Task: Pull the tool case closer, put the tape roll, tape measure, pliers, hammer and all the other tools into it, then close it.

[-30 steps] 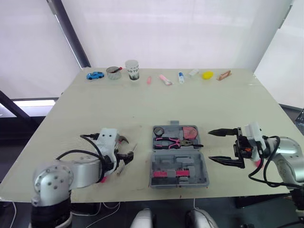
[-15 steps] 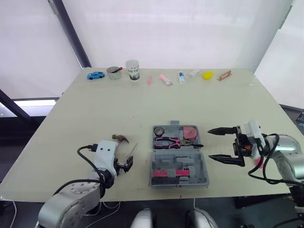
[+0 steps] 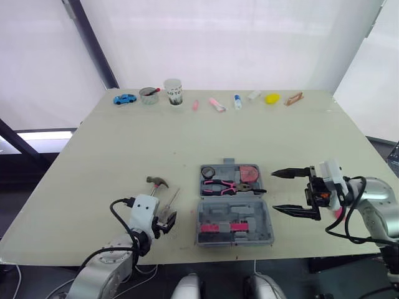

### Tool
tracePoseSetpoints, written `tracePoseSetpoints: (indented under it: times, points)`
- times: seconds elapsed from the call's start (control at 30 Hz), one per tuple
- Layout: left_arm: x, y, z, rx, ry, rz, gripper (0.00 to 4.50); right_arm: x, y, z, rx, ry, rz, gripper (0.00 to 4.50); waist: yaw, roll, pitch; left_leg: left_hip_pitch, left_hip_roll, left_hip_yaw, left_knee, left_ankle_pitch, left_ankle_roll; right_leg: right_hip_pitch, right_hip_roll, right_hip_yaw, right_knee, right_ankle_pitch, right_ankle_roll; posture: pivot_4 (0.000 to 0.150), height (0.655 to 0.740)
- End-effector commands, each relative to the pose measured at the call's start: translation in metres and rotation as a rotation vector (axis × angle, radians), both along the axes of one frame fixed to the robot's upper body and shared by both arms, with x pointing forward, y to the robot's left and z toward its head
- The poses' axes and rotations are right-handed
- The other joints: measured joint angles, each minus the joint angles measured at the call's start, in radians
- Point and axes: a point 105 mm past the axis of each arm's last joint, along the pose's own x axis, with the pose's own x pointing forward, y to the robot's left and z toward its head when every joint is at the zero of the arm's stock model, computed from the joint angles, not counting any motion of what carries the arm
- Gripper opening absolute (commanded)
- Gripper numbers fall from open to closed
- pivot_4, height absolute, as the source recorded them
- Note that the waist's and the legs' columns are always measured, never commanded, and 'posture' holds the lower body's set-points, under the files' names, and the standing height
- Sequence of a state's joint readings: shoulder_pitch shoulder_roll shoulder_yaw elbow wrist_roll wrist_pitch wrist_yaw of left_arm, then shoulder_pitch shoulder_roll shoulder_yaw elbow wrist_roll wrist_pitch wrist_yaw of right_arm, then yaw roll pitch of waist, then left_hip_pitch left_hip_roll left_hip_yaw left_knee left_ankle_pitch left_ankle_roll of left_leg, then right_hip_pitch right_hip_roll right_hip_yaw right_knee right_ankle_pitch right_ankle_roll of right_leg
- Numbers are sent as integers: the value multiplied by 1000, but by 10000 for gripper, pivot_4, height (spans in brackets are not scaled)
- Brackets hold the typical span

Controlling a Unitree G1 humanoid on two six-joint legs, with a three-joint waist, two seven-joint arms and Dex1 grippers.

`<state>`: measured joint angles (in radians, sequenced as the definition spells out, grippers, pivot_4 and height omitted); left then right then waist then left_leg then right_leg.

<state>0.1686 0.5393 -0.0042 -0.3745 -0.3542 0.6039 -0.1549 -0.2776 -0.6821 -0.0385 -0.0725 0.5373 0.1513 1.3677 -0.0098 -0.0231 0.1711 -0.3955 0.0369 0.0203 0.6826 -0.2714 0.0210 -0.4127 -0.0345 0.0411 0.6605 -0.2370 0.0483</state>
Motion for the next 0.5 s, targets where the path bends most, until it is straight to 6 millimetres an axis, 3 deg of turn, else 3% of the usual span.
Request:
tracePoseSetpoints:
  times: [0.03,0.37,0.43,0.5]
  points:
    - [4,-1,5,12,-25,-14,19120,-4,0,10,9,-38,10,45000,0,0,0,0,0,0,0,0,0,0,0,0,0,0,0,1500,7400]
    - [5,-4,-7,5,12,-5,19120,-5,0,11,21,-44,5,45000,1,0,0,0,0,-1,0,0,0,0,0,0,0,0,0,1500,7400]
    - [5,-5,-9,1,14,-7,8961,-5,0,11,29,-48,7,45000,1,0,0,0,0,-1,0,0,0,0,0,0,0,0,0,1500,7400]
    - [5,-5,-10,-1,19,-6,2352,-6,1,13,37,-52,10,45000,0,0,0,0,0,-1,0,0,0,0,0,0,0,0,0,1500,7400]
